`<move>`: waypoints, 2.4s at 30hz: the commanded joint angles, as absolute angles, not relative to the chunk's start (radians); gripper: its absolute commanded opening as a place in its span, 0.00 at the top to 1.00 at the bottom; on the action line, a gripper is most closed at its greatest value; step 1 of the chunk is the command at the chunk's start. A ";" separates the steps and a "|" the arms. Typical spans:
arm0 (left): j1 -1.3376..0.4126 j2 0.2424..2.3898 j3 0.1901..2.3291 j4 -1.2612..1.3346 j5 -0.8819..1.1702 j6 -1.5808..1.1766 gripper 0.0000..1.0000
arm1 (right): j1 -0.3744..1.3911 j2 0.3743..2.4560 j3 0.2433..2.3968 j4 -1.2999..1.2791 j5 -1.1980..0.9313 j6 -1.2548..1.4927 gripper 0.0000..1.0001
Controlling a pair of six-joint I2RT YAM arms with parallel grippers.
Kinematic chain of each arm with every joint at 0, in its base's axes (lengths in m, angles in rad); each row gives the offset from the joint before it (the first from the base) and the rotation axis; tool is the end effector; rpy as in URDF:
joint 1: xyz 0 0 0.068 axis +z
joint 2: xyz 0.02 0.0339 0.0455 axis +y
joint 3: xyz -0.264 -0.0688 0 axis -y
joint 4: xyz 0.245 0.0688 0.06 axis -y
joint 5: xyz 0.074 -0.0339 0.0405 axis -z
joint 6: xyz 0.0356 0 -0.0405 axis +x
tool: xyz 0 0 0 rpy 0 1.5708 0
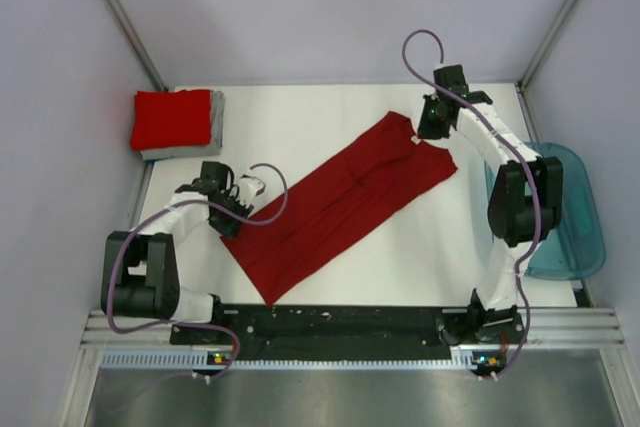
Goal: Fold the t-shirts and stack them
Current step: Rotate the tshirt 75 degrees, then grab the bottom of the folded rectangular tshirt with both arms
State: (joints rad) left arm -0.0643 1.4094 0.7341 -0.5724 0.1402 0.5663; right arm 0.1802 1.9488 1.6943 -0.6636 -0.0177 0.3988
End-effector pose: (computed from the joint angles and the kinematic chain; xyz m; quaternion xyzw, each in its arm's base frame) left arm 0.2402 -0.0205 0.1641 0.3160 0.9325 -0.0271 0.1726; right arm 0.4290 0.0788 0.2682 0.1005 0.9418 0.0995 0.3048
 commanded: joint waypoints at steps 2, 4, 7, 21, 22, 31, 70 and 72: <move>-0.087 1.416 0.657 -0.545 0.100 0.623 0.67 | 0.169 1.879 1.430 -0.631 0.043 0.390 1.00; -0.103 1.405 0.629 -0.555 0.109 0.633 0.67 | 0.160 1.882 1.364 -0.592 0.034 0.403 1.00; -0.135 1.370 0.588 -0.575 0.130 0.653 0.67 | 0.132 1.940 1.344 -0.565 0.003 0.410 1.00; -0.426 1.172 0.647 -0.816 0.391 0.724 0.59 | 0.032 2.443 2.132 -0.675 -0.235 0.373 0.96; -0.451 1.161 0.661 -0.821 0.399 0.715 0.58 | 0.034 2.450 2.164 -0.676 -0.259 0.373 0.93; -0.463 1.097 0.787 -0.881 0.410 0.857 0.46 | 0.080 1.910 1.754 -0.469 -0.397 0.233 0.51; -0.538 1.272 0.574 -0.647 0.344 1.236 0.77 | 1.193 1.465 0.676 -0.176 -0.187 -0.595 0.64; -0.546 1.276 0.569 -0.660 0.334 1.233 0.90 | 1.195 1.454 0.686 -0.222 -0.170 -0.601 0.76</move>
